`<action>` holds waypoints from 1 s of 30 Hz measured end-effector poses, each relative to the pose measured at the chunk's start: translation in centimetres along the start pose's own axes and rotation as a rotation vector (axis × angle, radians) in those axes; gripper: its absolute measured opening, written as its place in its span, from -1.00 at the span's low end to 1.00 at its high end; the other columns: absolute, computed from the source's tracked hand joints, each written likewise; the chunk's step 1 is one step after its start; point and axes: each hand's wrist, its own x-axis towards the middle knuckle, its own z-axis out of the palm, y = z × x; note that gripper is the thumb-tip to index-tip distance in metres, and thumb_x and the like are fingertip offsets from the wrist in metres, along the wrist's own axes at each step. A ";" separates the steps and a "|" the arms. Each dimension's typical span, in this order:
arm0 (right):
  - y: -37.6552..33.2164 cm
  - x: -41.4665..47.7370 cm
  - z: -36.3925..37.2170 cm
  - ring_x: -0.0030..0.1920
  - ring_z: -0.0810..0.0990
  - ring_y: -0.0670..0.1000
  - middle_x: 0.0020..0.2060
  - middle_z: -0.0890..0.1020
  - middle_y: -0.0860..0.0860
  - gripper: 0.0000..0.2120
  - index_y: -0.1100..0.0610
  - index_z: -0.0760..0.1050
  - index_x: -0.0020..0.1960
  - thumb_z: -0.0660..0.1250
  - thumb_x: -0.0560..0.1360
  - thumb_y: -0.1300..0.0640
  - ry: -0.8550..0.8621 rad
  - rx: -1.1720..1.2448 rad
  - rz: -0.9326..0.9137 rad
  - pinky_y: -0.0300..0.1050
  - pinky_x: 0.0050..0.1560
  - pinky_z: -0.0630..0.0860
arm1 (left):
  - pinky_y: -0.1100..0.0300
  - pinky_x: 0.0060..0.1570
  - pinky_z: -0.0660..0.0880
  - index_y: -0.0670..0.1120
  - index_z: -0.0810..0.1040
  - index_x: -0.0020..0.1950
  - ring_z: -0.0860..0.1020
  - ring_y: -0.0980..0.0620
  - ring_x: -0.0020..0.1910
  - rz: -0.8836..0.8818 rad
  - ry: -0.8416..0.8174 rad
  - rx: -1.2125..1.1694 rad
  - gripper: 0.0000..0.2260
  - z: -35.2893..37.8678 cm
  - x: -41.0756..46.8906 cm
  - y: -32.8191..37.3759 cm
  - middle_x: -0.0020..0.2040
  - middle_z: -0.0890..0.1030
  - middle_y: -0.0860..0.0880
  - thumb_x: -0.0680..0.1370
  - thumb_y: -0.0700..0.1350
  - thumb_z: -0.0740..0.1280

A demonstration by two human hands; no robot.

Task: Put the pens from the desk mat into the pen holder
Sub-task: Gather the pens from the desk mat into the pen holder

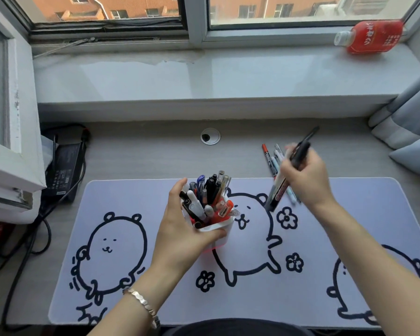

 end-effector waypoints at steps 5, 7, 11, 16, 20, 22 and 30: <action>-6.5 -5.5 -1.6 -0.39 0.51 -0.19 -0.38 0.56 -0.17 -0.89 0.03 0.46 -0.13 0.30 0.38 0.20 0.001 0.493 -0.300 -0.36 -0.39 0.45 | 0.65 -0.16 0.33 0.25 0.17 0.31 0.40 0.56 -0.03 -0.023 -0.023 0.067 -0.13 0.8 0.3 0.0 0.04 0.46 0.27 0.16 -0.03 0.61; -6.0 -6.8 -0.3 -0.31 0.54 -0.19 -0.32 0.58 -0.17 -0.87 0.04 0.45 -0.12 0.29 0.35 0.19 -0.064 0.497 -0.361 -0.35 -0.26 0.48 | 0.52 -0.08 0.35 0.27 0.16 0.31 0.48 0.30 0.08 -0.014 -0.056 0.090 -0.11 1.2 0.3 0.2 0.14 0.48 0.16 0.15 -0.01 0.60; -3.7 -7.1 2.0 -0.20 0.57 -0.20 -0.21 0.57 -0.24 -0.80 0.01 0.42 -0.05 0.28 0.35 0.19 -0.213 0.373 -0.406 -0.38 -0.14 0.48 | 0.17 0.08 0.52 0.37 0.14 0.26 0.50 0.12 0.14 0.024 -0.144 0.171 -0.13 1.6 -0.5 1.2 0.18 0.51 0.12 0.09 0.08 0.56; -2.3 -7.2 2.0 -0.21 0.55 -0.17 -0.20 0.52 -0.28 -0.83 0.02 0.40 -0.10 0.29 0.36 0.21 -0.163 0.317 -0.508 -0.26 -0.13 0.51 | 0.09 0.10 0.51 0.38 0.10 0.27 0.52 0.07 0.12 0.042 -0.163 0.272 -0.13 1.0 -1.2 1.6 0.15 0.51 0.13 0.10 0.10 0.51; -2.2 -7.7 2.6 -0.19 0.56 -0.21 -0.18 0.50 -0.31 -0.82 0.06 0.43 -0.06 0.30 0.35 0.23 -0.173 0.285 -0.531 -0.31 -0.13 0.50 | 0.09 0.10 0.49 0.31 0.11 0.32 0.49 0.09 0.13 0.069 -0.155 0.364 -0.11 1.0 -1.2 1.7 0.18 0.49 0.18 0.14 0.08 0.55; -2.2 -8.2 2.7 -0.20 0.55 -0.21 -0.22 0.53 -0.28 -0.82 0.08 0.45 -0.09 0.31 0.32 0.22 -0.253 0.190 -0.525 -0.34 -0.13 0.48 | 0.04 0.12 0.50 0.34 0.13 0.28 0.51 0.06 0.12 0.030 -0.125 0.319 -0.13 0.8 -1.1 1.5 0.16 0.52 0.16 0.11 0.08 0.54; -2.8 -8.2 0.8 0.02 0.54 -0.10 0.00 0.51 -0.13 -0.32 -0.14 0.24 0.28 0.48 0.27 0.12 -0.283 0.041 -0.445 -0.35 0.04 0.43 | 0.02 0.18 0.48 0.40 0.10 0.24 0.50 0.06 0.17 -0.035 -0.159 0.264 -0.13 1.1 -1.4 2.0 0.18 0.53 0.14 0.04 0.23 0.47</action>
